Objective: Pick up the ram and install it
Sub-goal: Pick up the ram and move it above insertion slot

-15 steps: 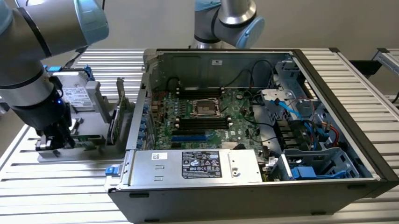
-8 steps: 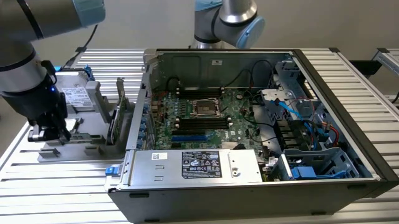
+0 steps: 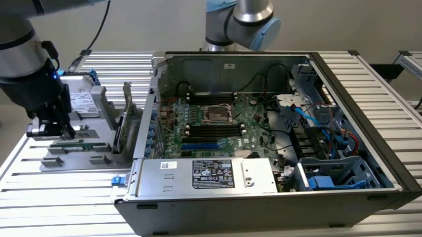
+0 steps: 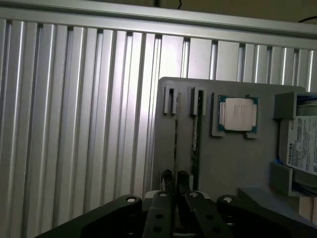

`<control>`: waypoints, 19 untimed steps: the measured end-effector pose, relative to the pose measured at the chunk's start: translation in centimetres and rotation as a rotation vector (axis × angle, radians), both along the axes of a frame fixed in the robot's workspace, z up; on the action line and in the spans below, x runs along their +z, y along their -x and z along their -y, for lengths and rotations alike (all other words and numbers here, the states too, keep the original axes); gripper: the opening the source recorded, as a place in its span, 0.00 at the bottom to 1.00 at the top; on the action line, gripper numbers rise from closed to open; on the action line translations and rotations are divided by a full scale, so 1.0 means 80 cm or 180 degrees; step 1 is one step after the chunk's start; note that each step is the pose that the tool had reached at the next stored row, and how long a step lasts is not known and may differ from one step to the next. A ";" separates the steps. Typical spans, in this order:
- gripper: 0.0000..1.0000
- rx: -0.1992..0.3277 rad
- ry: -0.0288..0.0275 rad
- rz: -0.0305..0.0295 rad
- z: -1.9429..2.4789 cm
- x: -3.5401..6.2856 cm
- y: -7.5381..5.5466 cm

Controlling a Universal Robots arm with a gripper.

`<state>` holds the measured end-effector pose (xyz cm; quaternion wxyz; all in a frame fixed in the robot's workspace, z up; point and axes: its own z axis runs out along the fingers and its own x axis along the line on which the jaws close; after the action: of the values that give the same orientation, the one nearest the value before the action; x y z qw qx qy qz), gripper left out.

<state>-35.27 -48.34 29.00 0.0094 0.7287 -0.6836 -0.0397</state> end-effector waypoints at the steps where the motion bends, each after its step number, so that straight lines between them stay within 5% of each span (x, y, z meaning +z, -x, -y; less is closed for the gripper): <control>1: 0.14 0.0000 0.0000 0.0000 0.0000 0.005 -0.003; 10: 0.14 0.0006 -0.0016 -0.0001 0.0000 0.057 -0.033; 19: 0.14 0.0023 -0.0090 -0.0001 0.0002 0.104 -0.074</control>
<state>-29.33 -48.35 37.29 -0.0006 0.7312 -0.6803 -0.0495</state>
